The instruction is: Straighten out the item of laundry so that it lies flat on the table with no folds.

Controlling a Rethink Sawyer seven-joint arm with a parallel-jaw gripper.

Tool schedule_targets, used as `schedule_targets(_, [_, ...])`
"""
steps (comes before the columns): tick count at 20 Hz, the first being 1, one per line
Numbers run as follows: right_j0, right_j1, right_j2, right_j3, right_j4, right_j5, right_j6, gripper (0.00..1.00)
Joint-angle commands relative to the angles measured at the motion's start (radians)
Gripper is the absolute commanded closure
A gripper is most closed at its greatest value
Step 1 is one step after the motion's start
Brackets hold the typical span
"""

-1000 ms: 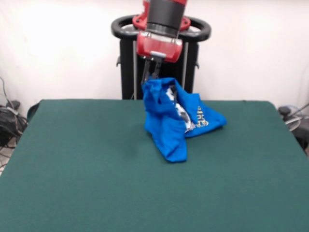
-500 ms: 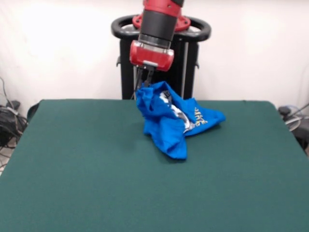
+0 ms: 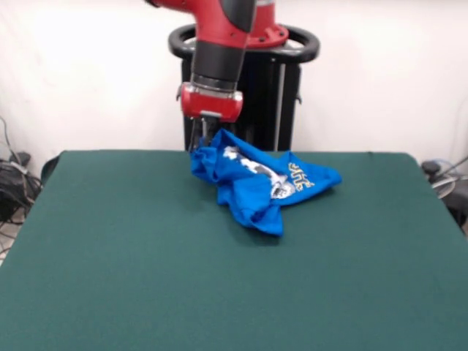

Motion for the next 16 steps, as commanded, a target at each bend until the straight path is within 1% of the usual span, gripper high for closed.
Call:
schedule_targets(1, [-0.036,0.086,-0.012,-0.136,-0.071,-0.053,0.149,1.0])
schedule_targets(2, [-0.032,0.072,-0.018,-0.142,-0.073,-0.056,0.148,1.0])
schedule_targets(5, [-0.04,0.007,-0.023,-0.137,-0.079,-0.002,0.146,1.0])
schedule_targets(9, [-0.121,-0.079,0.054,-0.095,-0.107,0.078,0.182,1.0])
schedule_targets(13, [-0.199,-0.108,0.129,-0.089,-0.107,0.135,0.208,1.0])
schedule_targets(14, [-0.227,-0.106,0.155,-0.087,-0.105,0.139,0.223,1.0])
schedule_targets(16, [-0.253,-0.095,0.174,-0.091,-0.091,0.15,0.232,1.0])
